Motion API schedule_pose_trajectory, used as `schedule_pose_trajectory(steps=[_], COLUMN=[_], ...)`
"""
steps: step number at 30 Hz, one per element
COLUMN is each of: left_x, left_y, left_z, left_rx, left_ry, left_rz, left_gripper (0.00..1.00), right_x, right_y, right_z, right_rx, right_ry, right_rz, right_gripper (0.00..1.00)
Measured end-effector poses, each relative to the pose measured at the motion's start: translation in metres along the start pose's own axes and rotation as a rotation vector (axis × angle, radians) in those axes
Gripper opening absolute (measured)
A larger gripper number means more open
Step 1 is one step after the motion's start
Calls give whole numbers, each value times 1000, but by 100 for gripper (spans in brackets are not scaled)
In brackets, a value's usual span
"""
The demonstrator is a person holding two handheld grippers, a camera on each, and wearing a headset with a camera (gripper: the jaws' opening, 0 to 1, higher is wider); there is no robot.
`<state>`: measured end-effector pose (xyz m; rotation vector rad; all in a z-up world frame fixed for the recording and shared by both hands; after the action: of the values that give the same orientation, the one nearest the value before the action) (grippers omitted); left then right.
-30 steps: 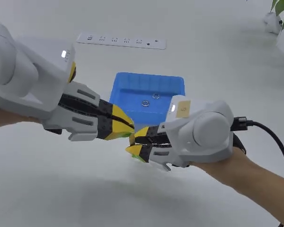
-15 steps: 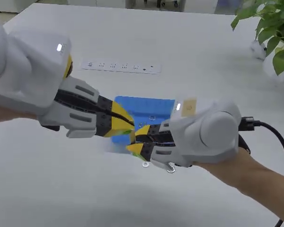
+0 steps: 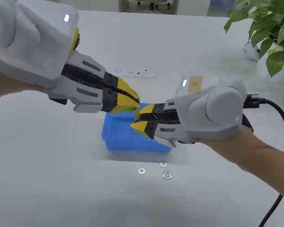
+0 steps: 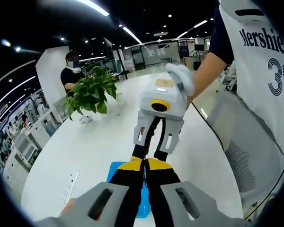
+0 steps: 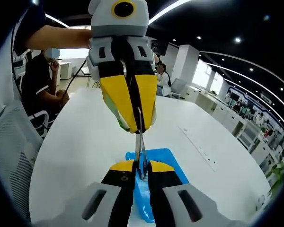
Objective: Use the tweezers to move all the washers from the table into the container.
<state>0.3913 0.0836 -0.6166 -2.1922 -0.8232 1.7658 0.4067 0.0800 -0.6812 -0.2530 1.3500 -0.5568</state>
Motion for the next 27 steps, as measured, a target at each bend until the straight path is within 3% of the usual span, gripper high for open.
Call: schedule_pose_trajectory(steps=[5, 9, 15, 27], left_x=[7, 20, 42, 57], left_y=[15, 30, 46, 61], left_z=[-12, -20, -20, -23], left_rx=[18, 28, 59, 71], left_ry=[-16, -46, -82, -128], left_rz=[2, 1, -29, -42], left_gripper=[5, 5, 5, 5], right_x=[16, 33, 55, 75], right_y=[5, 13, 27, 39], right_z=[17, 27, 26, 30], right_rx=[14, 17, -11, -32], right_ry=[17, 42, 49, 73], right_rz=[-17, -36, -76, -104], right_gripper=[11, 11, 11, 11])
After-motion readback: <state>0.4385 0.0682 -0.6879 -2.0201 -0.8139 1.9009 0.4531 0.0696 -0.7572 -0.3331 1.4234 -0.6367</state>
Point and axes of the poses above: the centre of the closed fingertips' face, and the gripper's own axes: y roughly forward along the fingers, z roughly to its right, x roughly out of its underside, the point moved 2 cm from there along -y, roughly backward along the fingers, and after that the axes turned 4 degrees about -x, right-handed, at the moved point
